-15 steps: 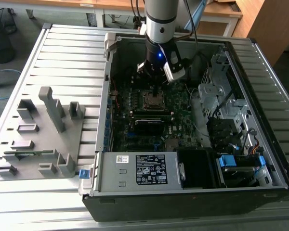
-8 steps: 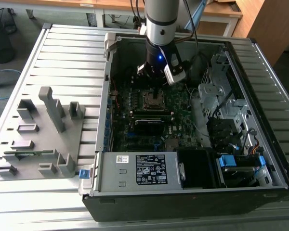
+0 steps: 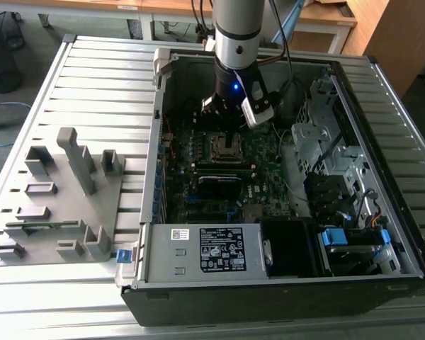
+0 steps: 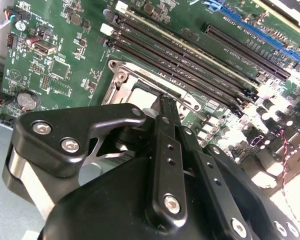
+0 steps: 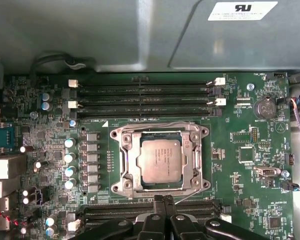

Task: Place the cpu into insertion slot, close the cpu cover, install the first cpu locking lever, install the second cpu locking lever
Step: 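Install the second cpu locking lever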

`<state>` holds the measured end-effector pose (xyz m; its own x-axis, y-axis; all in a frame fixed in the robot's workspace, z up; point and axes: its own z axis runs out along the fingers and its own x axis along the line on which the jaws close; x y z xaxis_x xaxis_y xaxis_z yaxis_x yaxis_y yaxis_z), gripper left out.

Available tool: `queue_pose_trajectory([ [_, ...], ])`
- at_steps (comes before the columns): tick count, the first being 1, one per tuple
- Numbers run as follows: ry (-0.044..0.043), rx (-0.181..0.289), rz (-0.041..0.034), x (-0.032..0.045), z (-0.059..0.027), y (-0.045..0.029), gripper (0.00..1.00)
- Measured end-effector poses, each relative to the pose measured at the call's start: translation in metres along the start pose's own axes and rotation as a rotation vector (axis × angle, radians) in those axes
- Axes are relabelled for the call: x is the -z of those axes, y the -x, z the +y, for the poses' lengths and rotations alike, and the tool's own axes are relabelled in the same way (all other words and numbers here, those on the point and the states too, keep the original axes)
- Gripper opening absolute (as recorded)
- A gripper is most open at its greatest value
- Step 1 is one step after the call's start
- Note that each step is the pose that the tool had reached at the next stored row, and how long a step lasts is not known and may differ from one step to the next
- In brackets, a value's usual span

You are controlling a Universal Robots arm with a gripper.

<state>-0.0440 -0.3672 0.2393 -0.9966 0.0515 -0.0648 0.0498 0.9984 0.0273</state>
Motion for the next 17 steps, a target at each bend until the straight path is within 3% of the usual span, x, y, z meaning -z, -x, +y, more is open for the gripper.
queue_pose_trajectory([
  [17, -0.0001, 0.000, -0.0002, -0.0006, -0.0044, -0.0043, 0.11],
])
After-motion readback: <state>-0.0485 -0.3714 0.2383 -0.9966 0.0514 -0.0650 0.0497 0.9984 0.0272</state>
